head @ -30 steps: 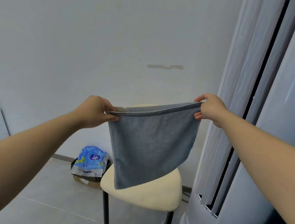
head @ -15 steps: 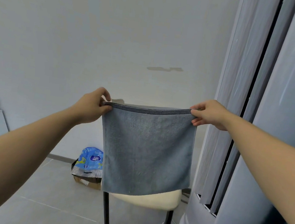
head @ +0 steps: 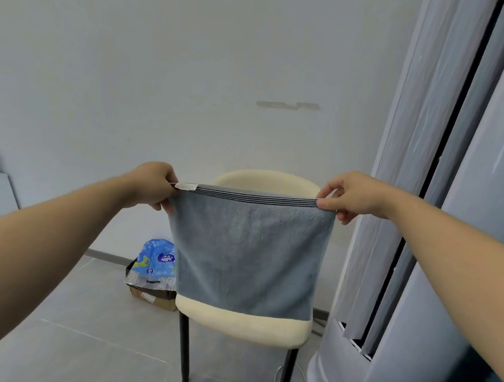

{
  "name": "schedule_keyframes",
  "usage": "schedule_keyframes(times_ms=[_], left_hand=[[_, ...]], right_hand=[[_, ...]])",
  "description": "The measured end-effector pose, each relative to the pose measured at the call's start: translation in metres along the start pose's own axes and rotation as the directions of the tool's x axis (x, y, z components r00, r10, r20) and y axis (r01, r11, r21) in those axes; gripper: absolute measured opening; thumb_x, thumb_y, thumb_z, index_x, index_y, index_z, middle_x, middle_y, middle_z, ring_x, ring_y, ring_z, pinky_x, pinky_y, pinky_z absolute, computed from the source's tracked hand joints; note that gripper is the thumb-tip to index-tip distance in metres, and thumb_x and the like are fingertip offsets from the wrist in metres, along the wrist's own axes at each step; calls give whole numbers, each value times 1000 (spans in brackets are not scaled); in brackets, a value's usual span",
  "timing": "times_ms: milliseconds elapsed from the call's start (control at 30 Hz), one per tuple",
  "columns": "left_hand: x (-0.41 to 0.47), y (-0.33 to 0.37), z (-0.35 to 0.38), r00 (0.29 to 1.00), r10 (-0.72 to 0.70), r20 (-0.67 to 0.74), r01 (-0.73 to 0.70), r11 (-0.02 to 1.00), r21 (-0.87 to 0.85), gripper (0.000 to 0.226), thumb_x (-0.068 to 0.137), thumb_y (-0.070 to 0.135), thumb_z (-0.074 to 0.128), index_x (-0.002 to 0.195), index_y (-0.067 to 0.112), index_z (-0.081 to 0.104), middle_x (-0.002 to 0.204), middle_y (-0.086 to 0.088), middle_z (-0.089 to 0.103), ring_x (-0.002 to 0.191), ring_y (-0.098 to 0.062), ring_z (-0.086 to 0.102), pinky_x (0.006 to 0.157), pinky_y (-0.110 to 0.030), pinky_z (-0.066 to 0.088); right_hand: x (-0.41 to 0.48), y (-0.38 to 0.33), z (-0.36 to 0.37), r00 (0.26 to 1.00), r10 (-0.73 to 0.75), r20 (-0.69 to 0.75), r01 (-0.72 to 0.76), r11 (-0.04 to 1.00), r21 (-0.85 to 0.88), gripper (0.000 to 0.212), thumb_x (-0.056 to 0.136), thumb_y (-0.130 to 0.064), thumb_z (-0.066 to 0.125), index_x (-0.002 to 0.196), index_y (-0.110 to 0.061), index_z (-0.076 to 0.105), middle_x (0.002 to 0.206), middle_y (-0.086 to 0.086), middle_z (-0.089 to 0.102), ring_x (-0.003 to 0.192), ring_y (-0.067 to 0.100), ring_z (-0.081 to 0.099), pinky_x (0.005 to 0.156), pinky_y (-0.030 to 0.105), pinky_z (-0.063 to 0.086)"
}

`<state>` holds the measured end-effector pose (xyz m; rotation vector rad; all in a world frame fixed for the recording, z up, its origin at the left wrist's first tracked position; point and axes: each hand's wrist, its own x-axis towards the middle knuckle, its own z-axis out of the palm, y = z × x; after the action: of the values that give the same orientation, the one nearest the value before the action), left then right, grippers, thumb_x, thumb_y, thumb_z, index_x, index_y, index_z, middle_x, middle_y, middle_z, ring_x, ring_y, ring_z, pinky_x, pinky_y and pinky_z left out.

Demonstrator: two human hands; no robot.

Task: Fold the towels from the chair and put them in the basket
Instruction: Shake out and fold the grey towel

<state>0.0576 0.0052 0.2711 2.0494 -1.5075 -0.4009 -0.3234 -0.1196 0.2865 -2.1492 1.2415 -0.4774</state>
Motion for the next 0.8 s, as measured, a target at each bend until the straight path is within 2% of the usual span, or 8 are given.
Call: schedule_keyframes(times_ms=[100,167,300,400,500,600,700,800], left_hand=[[8,-9,3,978,-95,188,124,981,-148,3,95,-2,57,96,1,58,90,-23,73,77,-24,76,55,-24,56],[17,-19,4,943,-112,313,184,960,-210,10,92,-8,60,93,1,56,88,-25,71,80,-27,75,61,-25,59],[37,-31,10,813,-105,573,278,935,-222,14,90,-3,67,86,6,57,81,-22,65,75,-28,69,62,-27,57],[60,-39,22,777,-120,618,323,919,-228,8,91,5,67,98,1,68,88,-19,68,78,-26,71,66,-27,59],[88,-50,45,808,-190,557,374,897,-236,20,91,3,67,109,-7,68,102,-25,73,90,-30,74,75,-29,62],[110,-50,69,902,-204,380,331,891,-309,19,90,1,70,106,-10,67,103,-26,73,88,-29,75,73,-26,62],[123,-39,77,983,-143,119,174,936,-307,14,87,4,74,95,-6,70,88,-21,74,69,-16,73,58,-18,58],[126,-25,68,988,-44,-150,15,982,-190,6,85,8,73,91,7,73,79,-9,69,67,-17,61,51,-22,44]], right_hand=[[11,15,-2,980,85,178,-95,994,46,20,87,-16,77,99,-1,74,74,9,62,60,15,59,66,31,58],[18,26,-1,945,141,293,-166,984,61,21,86,-16,77,95,2,70,68,6,58,59,14,57,67,32,57],[35,46,3,840,186,511,-261,962,79,26,77,-25,82,85,-9,63,67,2,58,59,14,57,60,27,52],[55,60,13,845,239,478,-314,946,83,21,84,-25,76,84,-12,59,73,0,61,59,16,59,49,23,43],[79,73,32,885,288,366,-358,923,139,15,95,-18,68,90,-10,56,85,6,66,63,22,69,47,24,48],[99,81,54,924,283,259,-351,895,275,13,99,-15,61,98,-8,50,97,20,65,81,33,75,63,34,63],[117,83,63,979,202,-9,-191,939,285,13,100,-16,60,93,-13,49,108,25,66,89,32,74,80,42,62],[120,74,57,942,64,-329,-4,984,179,12,95,-27,64,89,-23,54,98,12,70,87,27,73,86,49,59]])
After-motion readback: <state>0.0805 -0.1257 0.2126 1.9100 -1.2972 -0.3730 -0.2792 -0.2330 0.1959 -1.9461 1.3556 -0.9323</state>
